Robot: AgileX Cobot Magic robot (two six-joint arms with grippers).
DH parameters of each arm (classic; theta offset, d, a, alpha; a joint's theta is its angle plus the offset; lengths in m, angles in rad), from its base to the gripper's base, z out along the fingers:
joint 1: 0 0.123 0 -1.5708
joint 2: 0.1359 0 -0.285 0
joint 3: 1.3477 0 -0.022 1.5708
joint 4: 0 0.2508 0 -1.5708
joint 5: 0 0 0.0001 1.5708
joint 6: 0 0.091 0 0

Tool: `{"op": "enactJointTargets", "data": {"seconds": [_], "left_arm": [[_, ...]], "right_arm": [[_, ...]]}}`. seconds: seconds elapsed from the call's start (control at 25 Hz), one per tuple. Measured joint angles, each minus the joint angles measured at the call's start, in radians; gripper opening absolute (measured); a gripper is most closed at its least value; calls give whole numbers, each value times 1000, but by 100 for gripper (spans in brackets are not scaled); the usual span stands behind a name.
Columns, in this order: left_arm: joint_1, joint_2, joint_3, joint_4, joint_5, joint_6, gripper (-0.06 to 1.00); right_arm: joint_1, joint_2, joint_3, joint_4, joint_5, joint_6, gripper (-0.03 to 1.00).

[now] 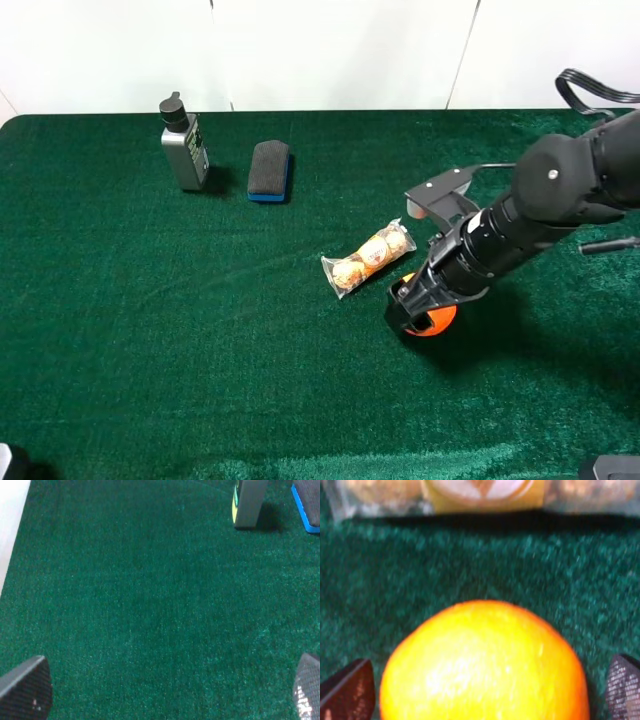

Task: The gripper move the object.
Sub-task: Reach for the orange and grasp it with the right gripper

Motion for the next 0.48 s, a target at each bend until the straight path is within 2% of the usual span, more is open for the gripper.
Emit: {"op": "enactJointTargets", "data": {"seconds": [0.48], "left_arm": [[0,0,0,0,0,0,98]], "right_arm": [[0,65,-23,4,9,3,69]]}}
